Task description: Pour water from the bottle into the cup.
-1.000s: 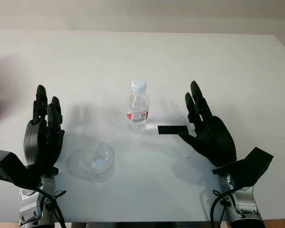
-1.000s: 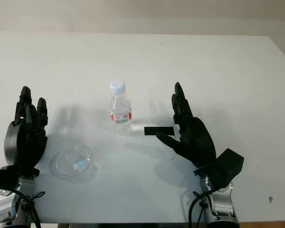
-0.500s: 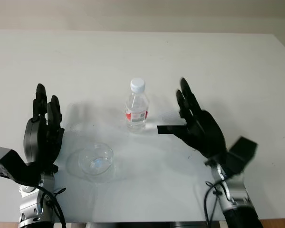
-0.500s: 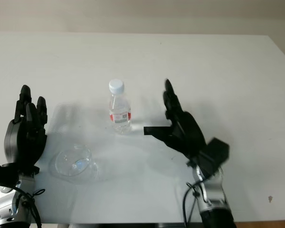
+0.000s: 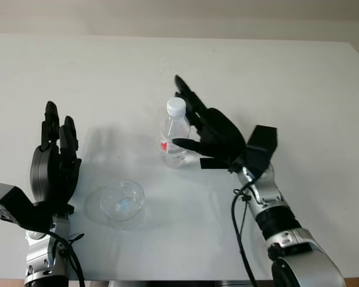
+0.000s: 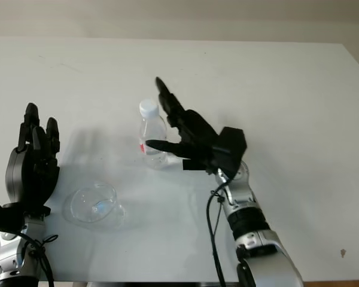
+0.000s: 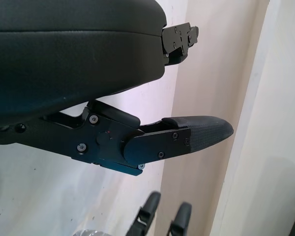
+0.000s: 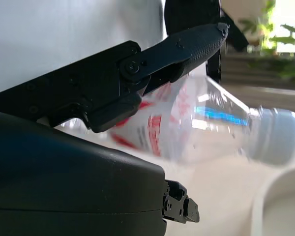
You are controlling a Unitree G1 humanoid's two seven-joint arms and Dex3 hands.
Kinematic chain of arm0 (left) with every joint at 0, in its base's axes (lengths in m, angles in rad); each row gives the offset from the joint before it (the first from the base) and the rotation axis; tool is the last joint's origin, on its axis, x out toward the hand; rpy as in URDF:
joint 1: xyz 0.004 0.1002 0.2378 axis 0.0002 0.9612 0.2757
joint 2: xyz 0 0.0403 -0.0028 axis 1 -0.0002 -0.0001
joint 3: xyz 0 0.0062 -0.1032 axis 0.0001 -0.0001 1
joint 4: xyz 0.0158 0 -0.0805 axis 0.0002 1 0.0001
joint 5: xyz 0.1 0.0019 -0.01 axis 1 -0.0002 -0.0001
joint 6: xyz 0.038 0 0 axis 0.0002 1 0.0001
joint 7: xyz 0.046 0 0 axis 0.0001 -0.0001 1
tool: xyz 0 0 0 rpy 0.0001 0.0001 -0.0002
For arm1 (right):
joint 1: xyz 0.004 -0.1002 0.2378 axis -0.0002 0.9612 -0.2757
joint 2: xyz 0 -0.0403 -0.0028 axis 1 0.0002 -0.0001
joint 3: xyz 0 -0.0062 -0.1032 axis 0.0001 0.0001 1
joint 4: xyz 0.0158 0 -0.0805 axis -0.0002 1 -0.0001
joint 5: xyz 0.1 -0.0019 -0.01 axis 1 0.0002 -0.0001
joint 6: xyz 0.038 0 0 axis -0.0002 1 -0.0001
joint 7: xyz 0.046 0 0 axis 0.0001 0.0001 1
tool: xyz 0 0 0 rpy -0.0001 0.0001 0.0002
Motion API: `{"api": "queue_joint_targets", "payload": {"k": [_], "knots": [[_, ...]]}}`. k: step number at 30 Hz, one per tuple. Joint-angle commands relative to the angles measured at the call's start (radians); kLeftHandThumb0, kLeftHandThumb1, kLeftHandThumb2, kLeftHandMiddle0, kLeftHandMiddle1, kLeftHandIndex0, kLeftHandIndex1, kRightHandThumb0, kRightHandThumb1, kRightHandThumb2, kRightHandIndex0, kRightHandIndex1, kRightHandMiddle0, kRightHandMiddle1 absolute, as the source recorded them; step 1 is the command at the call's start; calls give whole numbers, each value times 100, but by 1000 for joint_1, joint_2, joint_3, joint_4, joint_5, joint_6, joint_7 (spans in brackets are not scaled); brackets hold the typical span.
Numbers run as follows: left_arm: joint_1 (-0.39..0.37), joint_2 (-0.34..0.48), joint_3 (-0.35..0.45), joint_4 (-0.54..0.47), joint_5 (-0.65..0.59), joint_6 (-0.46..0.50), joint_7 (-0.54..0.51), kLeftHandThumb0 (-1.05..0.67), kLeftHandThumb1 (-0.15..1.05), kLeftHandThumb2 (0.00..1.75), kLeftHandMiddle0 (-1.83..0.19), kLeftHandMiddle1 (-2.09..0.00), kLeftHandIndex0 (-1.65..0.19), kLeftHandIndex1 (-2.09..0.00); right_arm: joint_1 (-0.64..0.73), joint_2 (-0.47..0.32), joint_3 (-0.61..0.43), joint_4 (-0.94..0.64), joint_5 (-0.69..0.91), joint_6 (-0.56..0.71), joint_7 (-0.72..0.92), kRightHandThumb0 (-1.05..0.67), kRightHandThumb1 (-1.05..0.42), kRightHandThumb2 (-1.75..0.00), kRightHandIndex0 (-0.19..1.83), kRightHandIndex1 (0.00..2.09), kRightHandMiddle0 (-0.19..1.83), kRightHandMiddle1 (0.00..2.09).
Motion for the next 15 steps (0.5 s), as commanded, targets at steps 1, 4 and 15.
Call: {"api": "queue_joint_targets", "payload": {"k": [1, 4, 15], "knots": [[9, -6, 2, 19, 3, -6, 1, -72, 105, 55, 13, -6, 16, -6, -19, 12, 4, 17, 2, -6, 15, -96, -91, -5, -19, 0, -19, 0], [7, -4, 6, 24, 3, -9, 2, -73, 105, 53, 14, -5, 16, -6, -28, 24, 5, 40, -2, -3, 30, -98, -90, -5, -19, 0, -19, 0], [12, 0, 13, 16, 3, 0, 13, -74, 105, 53, 13, -6, 15, -6, -42, 59, -32, 128, 48, 30, 112, -93, -90, -5, -19, 0, -19, 0]]}}
